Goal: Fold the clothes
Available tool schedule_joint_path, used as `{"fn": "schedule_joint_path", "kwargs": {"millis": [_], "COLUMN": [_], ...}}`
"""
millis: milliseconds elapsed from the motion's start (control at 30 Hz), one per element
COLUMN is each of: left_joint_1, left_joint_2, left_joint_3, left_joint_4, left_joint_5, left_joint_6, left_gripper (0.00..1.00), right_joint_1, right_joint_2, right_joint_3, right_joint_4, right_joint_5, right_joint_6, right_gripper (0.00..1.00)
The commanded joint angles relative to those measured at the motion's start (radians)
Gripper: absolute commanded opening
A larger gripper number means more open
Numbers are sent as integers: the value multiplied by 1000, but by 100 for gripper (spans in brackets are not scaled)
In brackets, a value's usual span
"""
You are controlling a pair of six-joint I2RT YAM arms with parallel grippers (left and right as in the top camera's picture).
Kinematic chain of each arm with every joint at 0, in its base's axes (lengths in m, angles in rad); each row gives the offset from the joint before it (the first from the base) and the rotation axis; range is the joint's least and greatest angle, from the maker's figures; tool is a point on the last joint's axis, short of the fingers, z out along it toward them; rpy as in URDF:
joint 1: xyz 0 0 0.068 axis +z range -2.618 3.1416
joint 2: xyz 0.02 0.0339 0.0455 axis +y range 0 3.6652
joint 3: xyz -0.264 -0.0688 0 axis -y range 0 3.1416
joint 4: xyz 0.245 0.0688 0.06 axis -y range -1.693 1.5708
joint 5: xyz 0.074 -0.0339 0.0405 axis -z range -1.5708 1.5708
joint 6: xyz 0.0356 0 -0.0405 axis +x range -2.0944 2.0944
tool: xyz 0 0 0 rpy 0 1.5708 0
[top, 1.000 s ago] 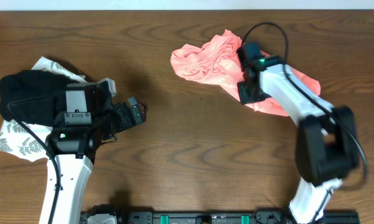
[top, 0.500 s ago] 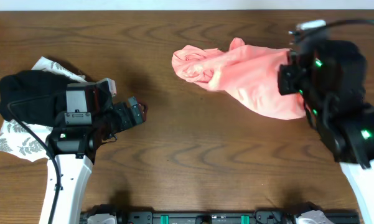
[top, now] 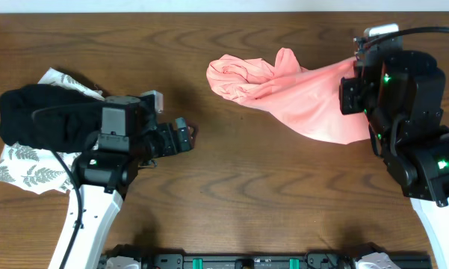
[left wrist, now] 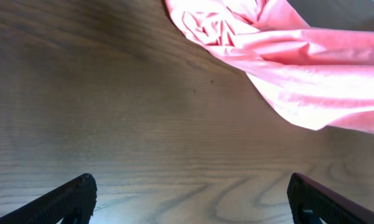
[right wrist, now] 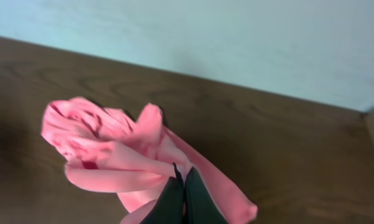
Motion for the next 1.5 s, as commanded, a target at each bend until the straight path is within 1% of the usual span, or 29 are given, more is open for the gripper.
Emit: {"fn": "schedule_joint_path", "kwargs": {"millis": [0, 67, 133, 200, 233, 267, 300, 467, 500, 567, 600, 633, 700, 733, 800, 867, 967, 1033, 1100, 1167, 1300, 1467], "left_joint_1": [-14, -14, -14, -14, -14, -14, -14, -14, -14, -14, -14, -14, -14, -14, -14, -15, -30, -59, -89, -122, -179, -194], "left_joint_2": [22, 34, 48, 64, 74, 79, 86, 108, 110, 113, 113, 113, 113, 113, 115, 121, 141, 166, 191, 221, 283, 354], "left_joint_3": [17, 17, 17, 17, 17, 17, 17, 17, 17, 17, 17, 17, 17, 17, 17, 17, 17, 17, 17, 17, 17, 17], "left_joint_4": [13, 16, 17, 17, 17, 18, 20, 37, 44, 55, 63, 70, 82, 88, 100, 112, 138, 168, 200, 238, 309, 385], "left_joint_5": [-6, -5, -5, -5, -5, -5, -5, -5, -5, -5, -5, -5, -5, -5, -5, -5, -4, -4, -4, -5, -5, -5], "left_joint_6": [-1, -1, -1, -2, -2, -2, -2, -2, -2, -2, -2, -2, -2, -2, -2, -2, -1, -1, -1, 8, 44, 67], "left_gripper": [98, 98, 98, 98, 98, 98, 98, 98, 98, 98, 98, 98, 98, 98, 98, 98, 98, 98, 98, 98, 98, 98], "right_joint_1": [-44, -77, -105, -119, -121, -121, -121, -121, -121, -121, -121, -121, -121, -121, -121, -121, -121, -121, -121, -121, -121, -121], "right_joint_2": [-4, -9, -21, -40, -61, -72, -92, -195, -218, -254, -267, -278, -286, -286, -278, -258, -199, -142, -79, -3, 156, 355], "right_joint_3": [26, 26, 26, 26, 26, 26, 26, 26, 26, 26, 26, 26, 26, 26, 23, 21, 21, 21, 21, 21, 21, 21], "right_joint_4": [-63, -137, -197, -240, -257, -263, -269, -269, -270, -270, -270, -272, -272, -273, -272, -272, -276, -288, -303, -313, -303, -210], "right_joint_5": [194, 242, 243, 229, 192, 166, 107, -305, -356, -382, -381, -380, -374, -374, -366, -312, -217, -150, -121, -119, -119, -142], "right_joint_6": [93, 177, 236, 259, 251, 235, 188, -94, -124, -136, -136, -136, -135, -135, -130, -75, 44, 155, 224, 261, 316, 337], "right_gripper": [1, 1, 1, 1, 1, 1, 1, 1, 1, 1, 5, 13, 44, 49, 55, 57, 58, 59, 59, 59, 63, 64]}}
